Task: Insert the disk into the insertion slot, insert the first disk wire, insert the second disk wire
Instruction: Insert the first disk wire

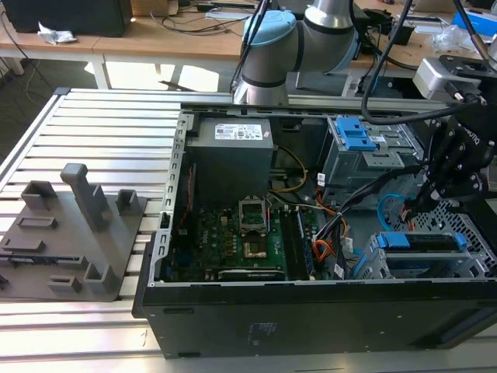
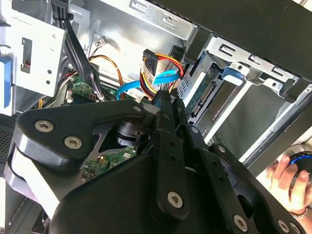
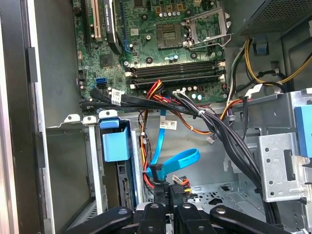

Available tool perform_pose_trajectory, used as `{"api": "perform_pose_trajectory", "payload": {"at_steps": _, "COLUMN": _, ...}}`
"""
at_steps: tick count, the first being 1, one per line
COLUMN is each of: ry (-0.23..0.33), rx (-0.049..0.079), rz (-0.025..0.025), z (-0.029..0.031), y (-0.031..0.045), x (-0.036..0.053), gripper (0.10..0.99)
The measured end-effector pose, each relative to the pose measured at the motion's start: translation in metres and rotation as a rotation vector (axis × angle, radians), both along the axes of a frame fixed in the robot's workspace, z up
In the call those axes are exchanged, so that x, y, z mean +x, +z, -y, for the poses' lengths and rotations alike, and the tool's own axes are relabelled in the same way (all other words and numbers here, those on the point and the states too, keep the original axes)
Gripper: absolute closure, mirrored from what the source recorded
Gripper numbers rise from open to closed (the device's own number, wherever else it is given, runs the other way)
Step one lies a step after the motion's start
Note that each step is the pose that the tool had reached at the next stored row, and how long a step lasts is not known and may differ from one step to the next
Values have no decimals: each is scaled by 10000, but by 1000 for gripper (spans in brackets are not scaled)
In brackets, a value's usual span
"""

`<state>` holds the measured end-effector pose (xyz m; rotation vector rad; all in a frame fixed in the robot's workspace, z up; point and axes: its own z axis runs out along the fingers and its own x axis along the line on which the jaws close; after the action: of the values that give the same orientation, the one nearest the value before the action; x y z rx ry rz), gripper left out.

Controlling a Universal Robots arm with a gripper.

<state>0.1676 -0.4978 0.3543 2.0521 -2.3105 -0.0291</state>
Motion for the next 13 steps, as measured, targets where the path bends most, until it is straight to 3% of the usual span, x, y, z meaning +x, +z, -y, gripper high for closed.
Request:
{"api": "perform_pose_trajectory", "payload": {"at_steps": 7, "ry": 1, "rx": 2, "rz": -10, "z": 4, "y": -1, "x": 57, "gripper": 925}}
{"api": "perform_pose_trajectory", "payload": {"at_steps": 13, "ry": 2, "rx": 0, "rz": -10, "z": 111, "y": -2, "x": 58, "gripper": 925}}
